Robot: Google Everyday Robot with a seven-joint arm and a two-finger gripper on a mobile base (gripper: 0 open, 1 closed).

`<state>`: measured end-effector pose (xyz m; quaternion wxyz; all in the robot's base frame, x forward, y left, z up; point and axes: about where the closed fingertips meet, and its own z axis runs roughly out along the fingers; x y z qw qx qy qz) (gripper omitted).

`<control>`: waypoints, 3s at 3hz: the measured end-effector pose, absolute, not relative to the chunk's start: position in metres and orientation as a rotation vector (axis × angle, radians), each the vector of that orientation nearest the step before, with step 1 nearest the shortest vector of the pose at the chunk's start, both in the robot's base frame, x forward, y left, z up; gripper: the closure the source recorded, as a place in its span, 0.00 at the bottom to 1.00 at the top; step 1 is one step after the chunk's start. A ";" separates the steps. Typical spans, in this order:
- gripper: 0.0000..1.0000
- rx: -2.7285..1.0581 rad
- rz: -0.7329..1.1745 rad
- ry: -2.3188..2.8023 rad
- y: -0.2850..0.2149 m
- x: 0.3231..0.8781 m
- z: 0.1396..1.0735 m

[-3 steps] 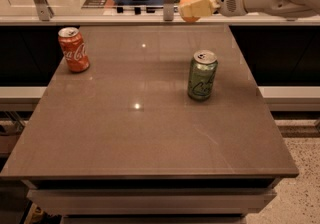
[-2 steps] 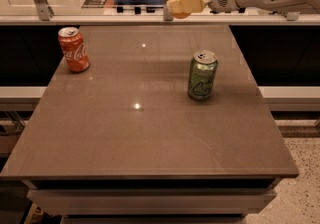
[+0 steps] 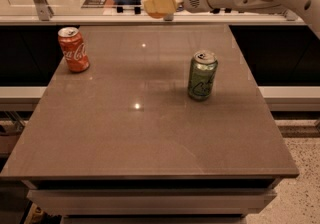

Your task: Move orange near coke can

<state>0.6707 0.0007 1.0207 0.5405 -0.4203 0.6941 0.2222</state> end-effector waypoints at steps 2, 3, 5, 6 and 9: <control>1.00 -0.973 0.525 1.648 0.051 0.667 1.007; 1.00 -0.982 0.544 1.653 0.069 0.669 0.994; 1.00 -1.039 0.613 1.719 0.093 0.679 0.959; 1.00 -1.070 0.663 1.735 0.103 0.685 0.943; 1.00 -1.159 0.744 1.792 0.118 0.700 0.897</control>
Offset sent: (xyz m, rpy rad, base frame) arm -0.0019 0.0770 -0.0304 0.0291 0.0062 -0.0154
